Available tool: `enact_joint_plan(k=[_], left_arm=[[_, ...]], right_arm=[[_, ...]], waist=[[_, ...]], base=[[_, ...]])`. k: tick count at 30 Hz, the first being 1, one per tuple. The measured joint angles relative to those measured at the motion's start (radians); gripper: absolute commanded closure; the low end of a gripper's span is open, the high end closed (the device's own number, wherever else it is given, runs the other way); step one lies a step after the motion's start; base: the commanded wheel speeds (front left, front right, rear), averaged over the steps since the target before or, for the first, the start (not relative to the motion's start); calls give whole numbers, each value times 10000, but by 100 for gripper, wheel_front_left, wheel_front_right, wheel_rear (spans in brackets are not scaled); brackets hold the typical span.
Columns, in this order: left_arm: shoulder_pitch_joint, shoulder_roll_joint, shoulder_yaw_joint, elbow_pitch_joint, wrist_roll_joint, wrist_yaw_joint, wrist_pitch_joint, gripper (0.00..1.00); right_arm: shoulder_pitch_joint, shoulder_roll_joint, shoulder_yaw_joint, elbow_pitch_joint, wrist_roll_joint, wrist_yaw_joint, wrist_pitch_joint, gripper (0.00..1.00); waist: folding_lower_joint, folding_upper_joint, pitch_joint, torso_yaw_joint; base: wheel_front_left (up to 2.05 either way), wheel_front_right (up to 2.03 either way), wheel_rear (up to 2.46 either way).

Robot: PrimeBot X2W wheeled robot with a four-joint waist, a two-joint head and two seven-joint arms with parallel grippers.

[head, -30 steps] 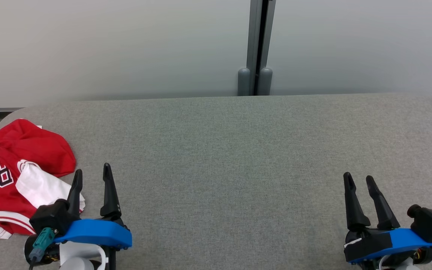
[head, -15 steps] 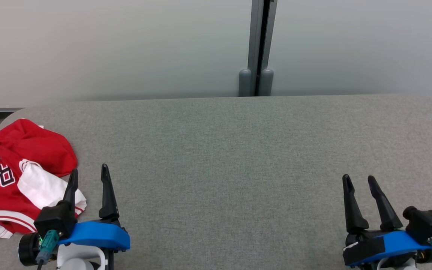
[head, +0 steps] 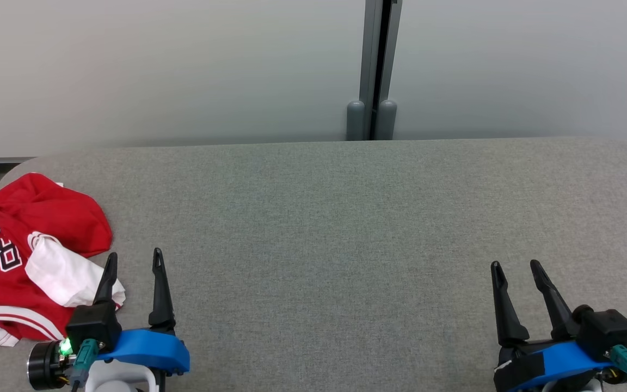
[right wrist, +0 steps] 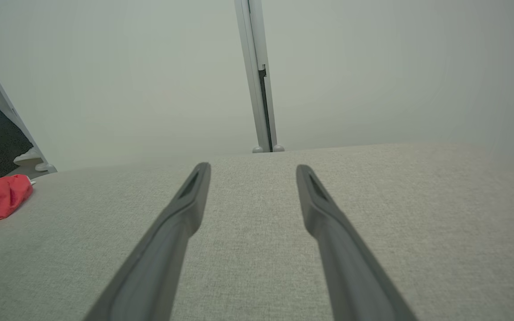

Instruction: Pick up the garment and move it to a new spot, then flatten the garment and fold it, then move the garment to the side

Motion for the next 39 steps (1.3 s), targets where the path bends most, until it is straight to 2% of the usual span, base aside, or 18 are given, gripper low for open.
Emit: enact_joint_plan(k=[11, 39], left_arm=[[-139, -13, 105, 656, 700, 59, -188, 0], [-463, -36, 213, 1461, 389, 15, -190, 0]], right_arm=[[9, -8, 2, 157, -761, 2, -178, 0], [-61, -12, -171, 529, -589, 2, -184, 0]], waist=[[0, 0, -57, 8], [0, 0, -99, 160]], base=[[0, 0, 0], [0, 0, 0]])
